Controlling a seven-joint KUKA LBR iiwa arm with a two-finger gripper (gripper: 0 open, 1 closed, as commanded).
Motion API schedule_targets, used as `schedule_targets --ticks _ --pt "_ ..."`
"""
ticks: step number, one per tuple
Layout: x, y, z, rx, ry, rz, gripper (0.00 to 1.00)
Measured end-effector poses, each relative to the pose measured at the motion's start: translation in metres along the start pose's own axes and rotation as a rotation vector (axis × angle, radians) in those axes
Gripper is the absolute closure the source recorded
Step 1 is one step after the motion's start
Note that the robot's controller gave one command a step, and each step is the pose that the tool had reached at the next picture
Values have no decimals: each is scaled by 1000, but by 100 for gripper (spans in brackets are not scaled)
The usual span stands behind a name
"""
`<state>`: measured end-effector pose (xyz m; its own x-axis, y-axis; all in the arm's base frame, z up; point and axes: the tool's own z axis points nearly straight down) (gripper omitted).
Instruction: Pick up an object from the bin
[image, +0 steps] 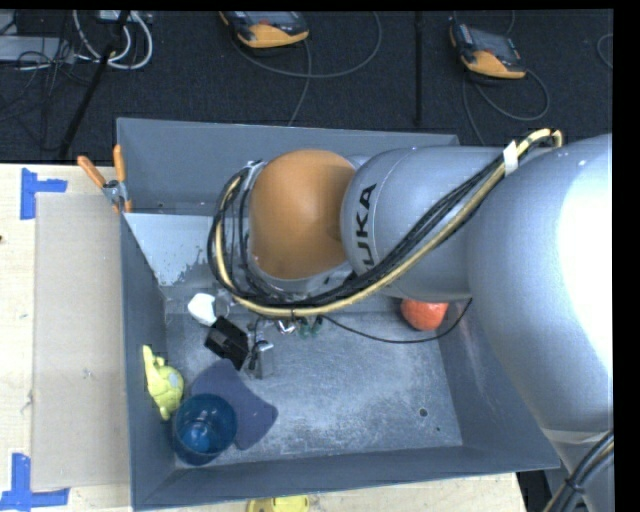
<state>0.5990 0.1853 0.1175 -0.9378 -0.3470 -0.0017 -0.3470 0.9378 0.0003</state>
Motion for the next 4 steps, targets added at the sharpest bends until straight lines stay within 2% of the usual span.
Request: schedule_targets --ticks 1,2,3,4 --pt "7 9 2 0 2 -73 0" --pt "6 -11 9 -1 0 -256 0" --pt "11 -27 7 -1 2 -97 0" --pt "11 -29 6 0 2 -78 0"
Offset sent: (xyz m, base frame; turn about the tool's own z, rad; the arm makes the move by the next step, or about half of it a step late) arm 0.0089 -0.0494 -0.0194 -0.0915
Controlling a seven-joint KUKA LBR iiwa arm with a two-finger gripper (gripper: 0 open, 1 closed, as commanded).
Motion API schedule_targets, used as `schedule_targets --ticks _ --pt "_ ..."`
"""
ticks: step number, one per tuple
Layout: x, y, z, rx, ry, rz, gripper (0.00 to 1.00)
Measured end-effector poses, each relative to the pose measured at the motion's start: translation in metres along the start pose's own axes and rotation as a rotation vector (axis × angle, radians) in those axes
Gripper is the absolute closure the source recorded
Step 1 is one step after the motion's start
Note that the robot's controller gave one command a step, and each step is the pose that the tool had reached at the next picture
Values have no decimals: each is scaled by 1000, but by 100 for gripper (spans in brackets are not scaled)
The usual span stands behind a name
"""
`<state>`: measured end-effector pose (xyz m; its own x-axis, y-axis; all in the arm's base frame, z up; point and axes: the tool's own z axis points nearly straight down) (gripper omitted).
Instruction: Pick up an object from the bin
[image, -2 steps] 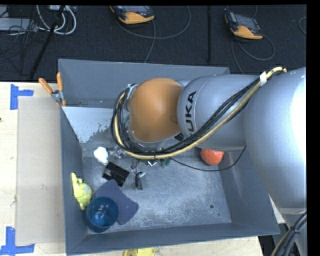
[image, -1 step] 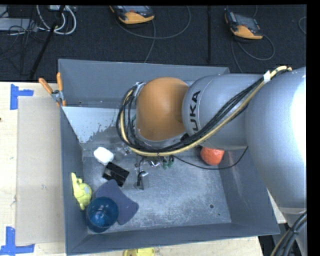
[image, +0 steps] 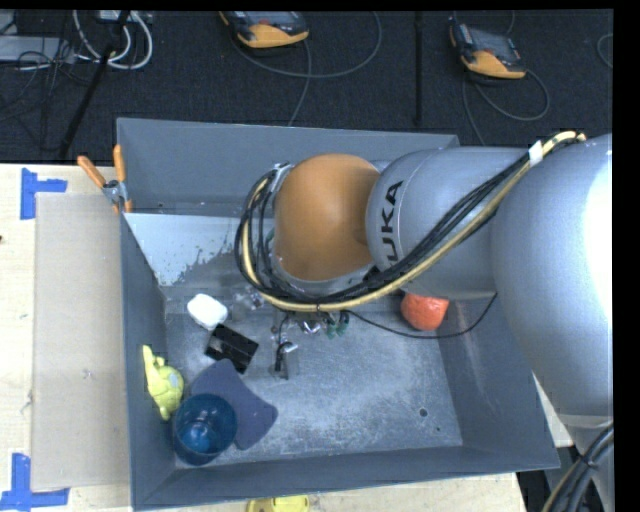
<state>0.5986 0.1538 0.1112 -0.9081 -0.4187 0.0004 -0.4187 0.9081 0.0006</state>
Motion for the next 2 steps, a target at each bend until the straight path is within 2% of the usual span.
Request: schedule_targets --ticks 1,2 --pt "-10 -2 23 1 -6 34 0" --pt "-5 9 35 0 3 -40 0"
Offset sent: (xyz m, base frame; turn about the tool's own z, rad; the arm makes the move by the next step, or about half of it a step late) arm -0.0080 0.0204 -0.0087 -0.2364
